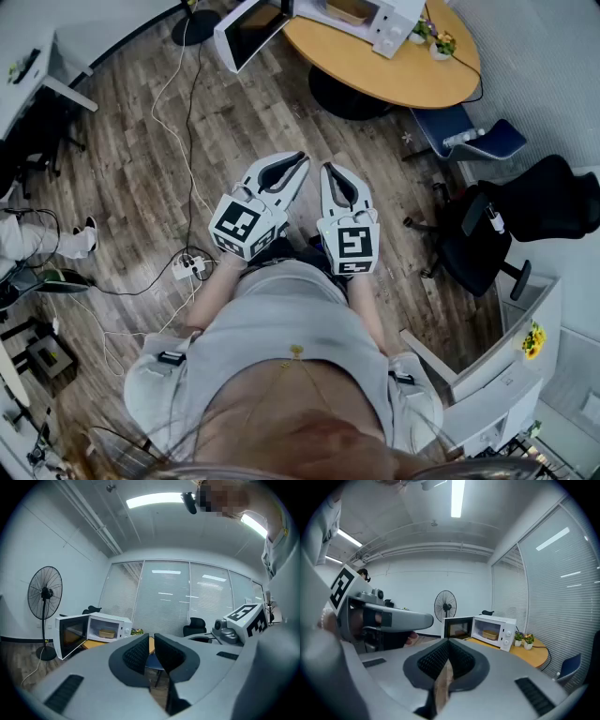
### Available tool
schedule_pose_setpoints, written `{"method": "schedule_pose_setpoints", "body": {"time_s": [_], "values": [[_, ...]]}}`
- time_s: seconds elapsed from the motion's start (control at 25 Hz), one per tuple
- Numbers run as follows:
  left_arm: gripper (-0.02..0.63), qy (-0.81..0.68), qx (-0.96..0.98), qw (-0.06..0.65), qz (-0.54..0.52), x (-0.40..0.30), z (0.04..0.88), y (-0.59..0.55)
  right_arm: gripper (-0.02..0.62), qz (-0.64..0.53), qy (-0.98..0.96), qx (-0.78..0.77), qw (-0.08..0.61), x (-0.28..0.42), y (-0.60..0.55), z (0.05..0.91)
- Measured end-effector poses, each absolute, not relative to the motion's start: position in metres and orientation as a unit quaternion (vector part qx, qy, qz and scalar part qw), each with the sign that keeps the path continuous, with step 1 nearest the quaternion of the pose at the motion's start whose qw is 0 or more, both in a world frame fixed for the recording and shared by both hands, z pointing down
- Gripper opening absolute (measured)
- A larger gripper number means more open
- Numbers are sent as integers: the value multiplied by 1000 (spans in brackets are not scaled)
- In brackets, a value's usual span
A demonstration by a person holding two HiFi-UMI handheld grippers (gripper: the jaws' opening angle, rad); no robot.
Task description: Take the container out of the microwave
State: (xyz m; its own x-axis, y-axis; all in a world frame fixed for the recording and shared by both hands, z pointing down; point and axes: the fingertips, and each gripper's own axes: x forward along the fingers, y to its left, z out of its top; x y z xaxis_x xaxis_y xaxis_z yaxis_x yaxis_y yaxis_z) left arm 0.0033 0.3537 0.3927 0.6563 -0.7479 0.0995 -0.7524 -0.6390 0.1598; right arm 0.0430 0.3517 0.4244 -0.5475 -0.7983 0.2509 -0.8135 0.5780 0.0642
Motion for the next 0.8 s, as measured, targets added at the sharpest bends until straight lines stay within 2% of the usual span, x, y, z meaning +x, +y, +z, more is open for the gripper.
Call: {"method": "schedule_pose_setpoints", "body": {"time_s": [0.28,0.44,0.8], "values": [[59,-415,904,101,-3,-6,396,354,26,33,-884,456,100,38,350,420],[127,-418,902,104,-1,-15,400,354,109,30,-886,450,105,29,351,421],[127,-415,902,123,-11,-29,401,350,110,43,-882,455,116,20,350,426]]}}
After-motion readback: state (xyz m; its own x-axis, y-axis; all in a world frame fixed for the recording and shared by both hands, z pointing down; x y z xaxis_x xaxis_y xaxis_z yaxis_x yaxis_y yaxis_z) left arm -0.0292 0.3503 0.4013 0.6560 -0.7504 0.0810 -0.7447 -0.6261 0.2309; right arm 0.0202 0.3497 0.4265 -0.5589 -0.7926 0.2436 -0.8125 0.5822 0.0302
